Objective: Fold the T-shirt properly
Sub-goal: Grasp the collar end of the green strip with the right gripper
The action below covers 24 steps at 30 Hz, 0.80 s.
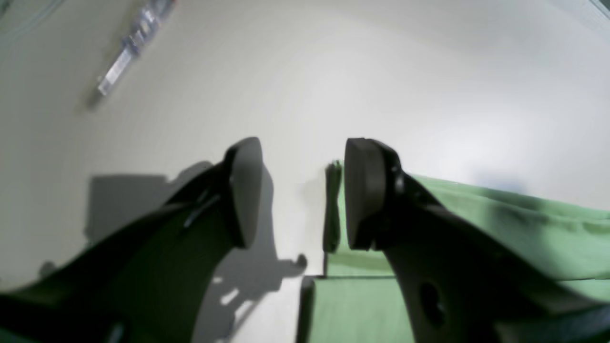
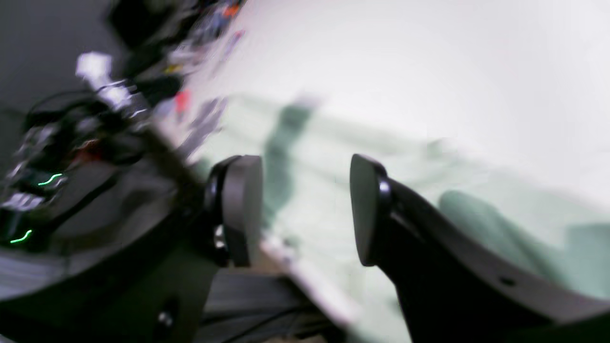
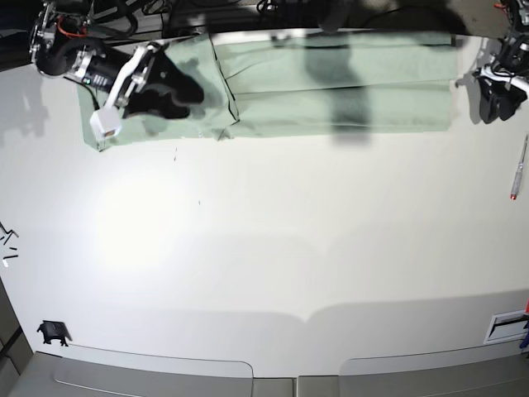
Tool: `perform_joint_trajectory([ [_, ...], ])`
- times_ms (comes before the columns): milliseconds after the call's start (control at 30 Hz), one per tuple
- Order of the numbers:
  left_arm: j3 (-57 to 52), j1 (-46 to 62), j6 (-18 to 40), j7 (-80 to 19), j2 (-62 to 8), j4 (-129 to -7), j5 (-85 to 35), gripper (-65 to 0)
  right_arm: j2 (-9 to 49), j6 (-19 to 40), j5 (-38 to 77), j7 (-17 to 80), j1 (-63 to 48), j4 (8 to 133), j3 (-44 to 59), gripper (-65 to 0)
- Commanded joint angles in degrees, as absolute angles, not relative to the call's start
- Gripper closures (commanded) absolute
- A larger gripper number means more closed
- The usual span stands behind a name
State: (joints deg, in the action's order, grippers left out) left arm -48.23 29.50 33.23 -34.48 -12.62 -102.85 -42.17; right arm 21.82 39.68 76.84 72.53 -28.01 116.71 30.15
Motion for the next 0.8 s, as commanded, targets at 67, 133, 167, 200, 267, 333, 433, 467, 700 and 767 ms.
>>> perform_joint_trajectory([
  [67,-48.7,30.5,33.6,-33.0,-12.2,-102.7,-43.4,-31.6,21.8,40.0,67.3,64.2,-25.3,117.5,32.1,-27.9],
  [133,-48.7,30.9,33.0,-33.1,-12.3,-100.6,-44.3,-34.4,21.6,40.0,59.0,60.0,-23.8,117.5,32.2,-27.9],
  [167,-48.7,31.0,32.5,-33.1,-12.3,-99.2,-44.4,-34.4,21.6,40.0,55.0,58.3,-23.4,117.5,32.2,-27.9],
  [200,-48.7,31.0,32.6,-33.3,-12.3,-97.6,-44.8,-34.4,21.6,38.6,51.5,56.7,-23.2,117.5,32.2,-27.9],
  [267,-48.7,31.0,32.6,-34.1,-12.5,-93.9,-46.9,-34.4,21.6,34.7,45.7,54.1,-22.9,117.5,32.2,-27.9],
  [333,-48.7,30.9,34.3,-35.2,-12.8,-90.1,-49.9,-34.4,21.6,31.4,41.2,52.4,-22.9,117.3,32.2,-27.9],
  [433,-48.7,30.9,37.6,-38.0,-12.9,-85.7,-54.9,-34.4,21.6,27.1,36.3,50.3,-22.9,115.2,32.2,-27.9],
  [467,-48.7,30.9,38.6,-39.1,-12.9,-84.6,-56.5,-34.4,21.6,26.1,35.4,49.6,-22.9,113.8,32.2,-27.9],
  [700,-48.4,30.3,40.0,-41.1,-12.9,-80.9,-58.7,-34.4,21.6,25.5,36.0,48.7,-18.8,99.2,32.2,-27.9],
  [767,-47.1,30.3,40.0,-41.2,-13.2,-80.9,-58.7,-34.4,21.8,25.9,37.4,48.7,-17.8,96.6,32.2,-27.9],
])
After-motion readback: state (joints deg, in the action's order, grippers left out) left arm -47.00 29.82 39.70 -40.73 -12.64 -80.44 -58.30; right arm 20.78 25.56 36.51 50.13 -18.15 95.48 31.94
